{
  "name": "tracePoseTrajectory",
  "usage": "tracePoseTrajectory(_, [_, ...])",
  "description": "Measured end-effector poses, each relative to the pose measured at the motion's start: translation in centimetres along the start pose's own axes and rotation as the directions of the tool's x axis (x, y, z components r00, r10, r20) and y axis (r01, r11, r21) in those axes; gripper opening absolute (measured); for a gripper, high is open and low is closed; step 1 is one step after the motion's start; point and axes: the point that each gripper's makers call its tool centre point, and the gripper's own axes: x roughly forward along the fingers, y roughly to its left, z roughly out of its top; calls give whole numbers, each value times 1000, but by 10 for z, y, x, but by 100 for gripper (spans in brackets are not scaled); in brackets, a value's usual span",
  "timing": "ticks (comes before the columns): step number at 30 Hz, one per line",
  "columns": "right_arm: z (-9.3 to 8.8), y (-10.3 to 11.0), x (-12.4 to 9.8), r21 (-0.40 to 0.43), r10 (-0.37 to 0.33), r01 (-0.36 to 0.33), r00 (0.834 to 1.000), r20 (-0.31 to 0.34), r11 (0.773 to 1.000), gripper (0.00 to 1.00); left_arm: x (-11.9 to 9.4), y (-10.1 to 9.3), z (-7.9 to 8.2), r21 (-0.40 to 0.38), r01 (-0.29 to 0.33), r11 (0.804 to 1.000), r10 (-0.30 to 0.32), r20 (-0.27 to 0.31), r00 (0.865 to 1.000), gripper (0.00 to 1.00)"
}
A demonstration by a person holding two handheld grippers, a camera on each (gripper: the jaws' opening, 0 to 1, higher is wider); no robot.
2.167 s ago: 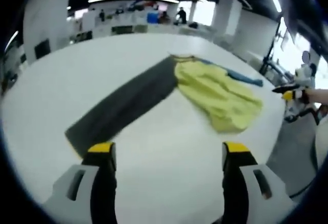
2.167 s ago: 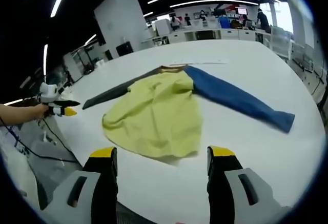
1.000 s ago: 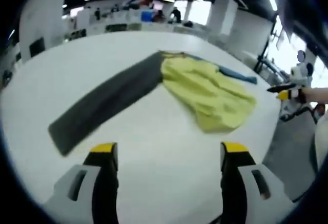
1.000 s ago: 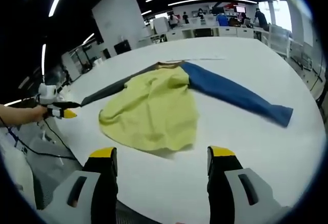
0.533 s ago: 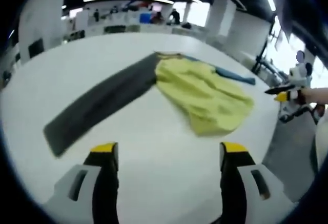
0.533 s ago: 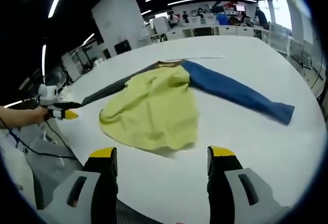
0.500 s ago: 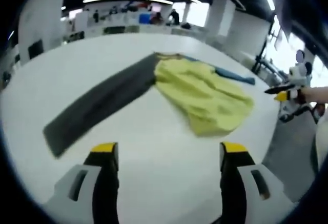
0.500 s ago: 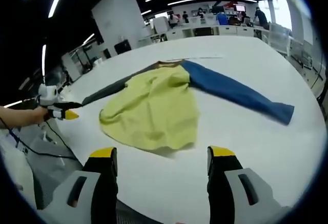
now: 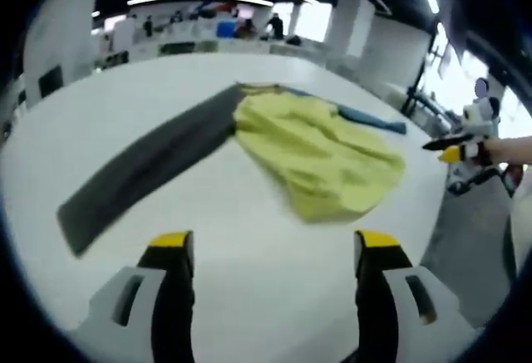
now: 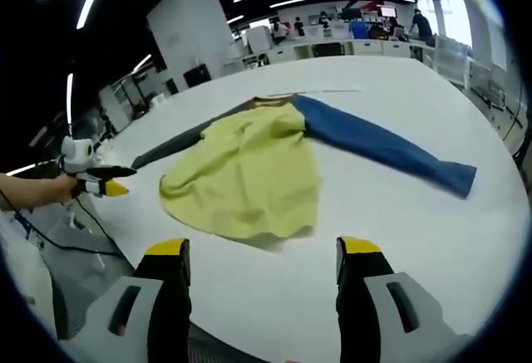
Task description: Fold the garment on the visible template until the final outline fits inside the template.
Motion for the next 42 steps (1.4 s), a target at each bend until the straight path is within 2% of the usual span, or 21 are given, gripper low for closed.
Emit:
tracePoseTrajectory(18, [2, -3, 6, -19, -9, 9, 1000, 14, 1000, 70, 12, -1, 0, 36, 15, 999, -14, -9, 1000, 74])
tracePoseTrajectory(24, [-1, -12, 10, -80, -39, 41, 999, 18, 996, 69, 17, -5, 1, 56, 18, 998, -17, -9, 1000, 72])
tracePoseTrajectory(28, [0, -15, 11, -154, -59, 61, 998, 16, 986, 69, 18, -8, 1, 62, 17, 998, -16, -12, 1000, 72])
tracePoseTrajectory(35, [1, -18, 12, -152, -65, 67, 998, 19, 986, 68, 20, -10, -2, 65, 23, 998, -21, -20, 1000, 71])
tracePoseTrajectory(42, [1, -18, 16, -160, -61, 62, 998, 12, 985, 68, 25, -15, 3, 82, 22, 996, -21, -17, 1000, 71])
